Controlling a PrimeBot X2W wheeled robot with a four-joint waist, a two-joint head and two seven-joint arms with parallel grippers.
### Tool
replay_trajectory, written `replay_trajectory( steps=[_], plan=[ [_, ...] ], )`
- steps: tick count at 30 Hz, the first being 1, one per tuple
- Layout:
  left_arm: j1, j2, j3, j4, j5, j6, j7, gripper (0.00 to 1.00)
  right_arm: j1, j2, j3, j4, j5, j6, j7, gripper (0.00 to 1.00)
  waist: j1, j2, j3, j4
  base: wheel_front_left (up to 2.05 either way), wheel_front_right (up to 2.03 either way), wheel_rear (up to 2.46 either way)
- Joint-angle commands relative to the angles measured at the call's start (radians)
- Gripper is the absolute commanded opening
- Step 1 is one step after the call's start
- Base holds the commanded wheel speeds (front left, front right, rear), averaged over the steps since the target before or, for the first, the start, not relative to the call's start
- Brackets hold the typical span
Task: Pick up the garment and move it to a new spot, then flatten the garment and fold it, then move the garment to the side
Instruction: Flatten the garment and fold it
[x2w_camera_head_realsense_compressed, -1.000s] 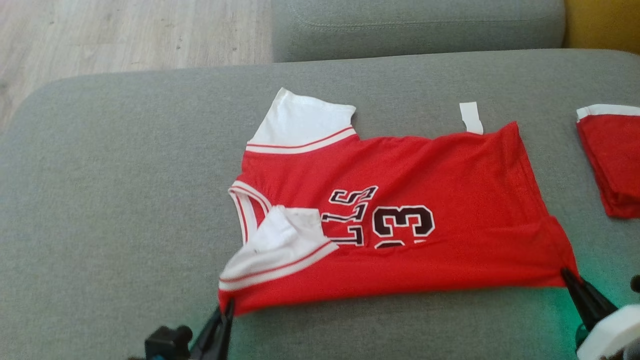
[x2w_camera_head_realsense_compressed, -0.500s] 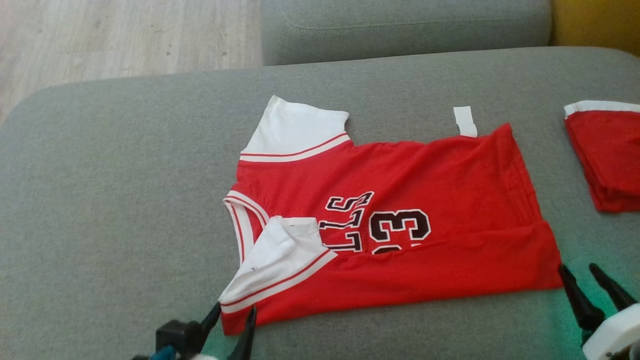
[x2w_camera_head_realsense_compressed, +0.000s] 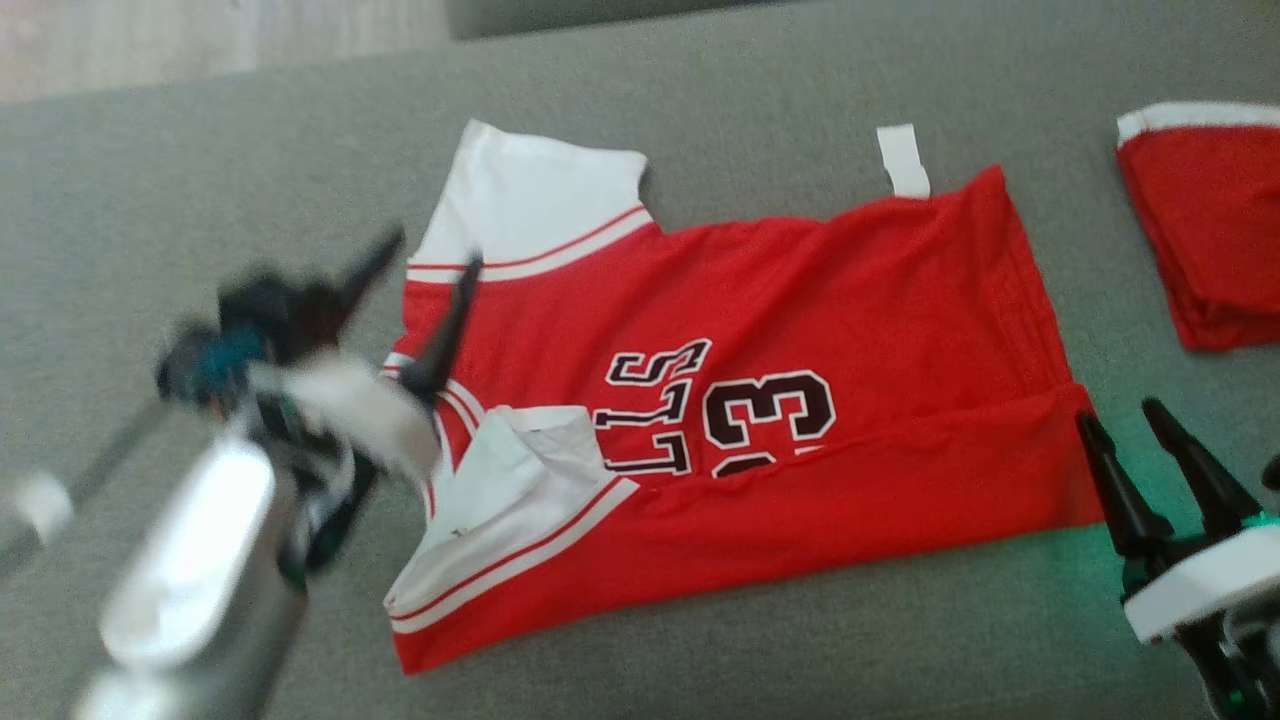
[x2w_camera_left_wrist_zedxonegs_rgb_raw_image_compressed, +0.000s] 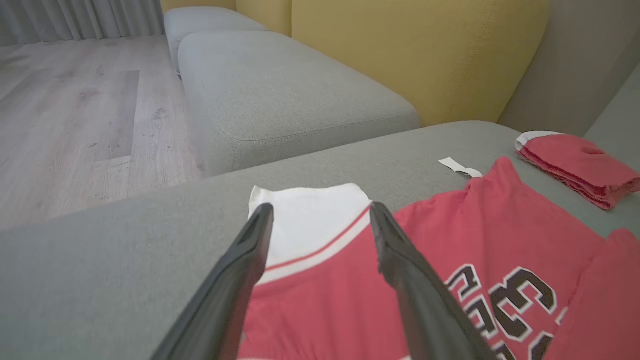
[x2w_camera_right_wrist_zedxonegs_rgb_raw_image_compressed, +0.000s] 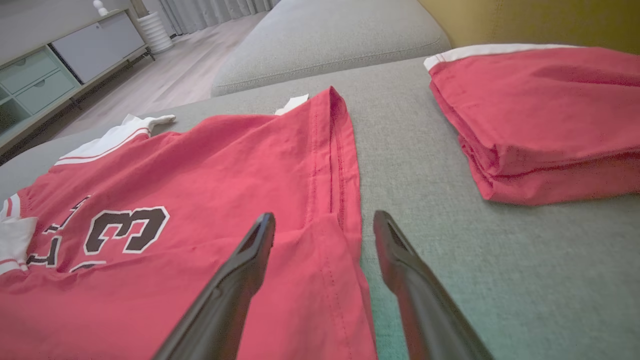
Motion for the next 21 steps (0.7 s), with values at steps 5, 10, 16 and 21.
replay_trajectory(
  steps=[5,10,16,21],
  plan=[
    [-0.299,0.059,0.003,0.098,-0.048,-0.036,0.132,1.0,-0.056,-0.011,0.004,-0.075,-0.031,0.007,-0.006,1.0,-0.0002,-0.0001,0.109,-0.067,0.0,0.0,0.0],
    [-0.504,0.081,-0.053,0.258,-0.1,-0.044,0.256,1.0,-0.095,0.001,0.023,-0.108,-0.041,0.007,0.001,1.0,-0.0002,-0.0001,0.172,-0.112,0.0,0.0,0.0],
    [-0.633,0.136,-0.116,0.443,-0.119,-0.045,0.35,1.0,-0.137,0.006,0.051,-0.117,-0.035,0.007,0.002,1.0,-0.0002,-0.0001,0.225,-0.165,0.0,0.0,0.0],
    [-0.666,0.163,-0.121,0.548,-0.105,-0.044,0.341,1.0,-0.159,0.01,0.066,-0.107,-0.028,0.007,-0.004,1.0,-0.0002,-0.0001,0.246,-0.192,0.0,0.0,0.0]
  ],
)
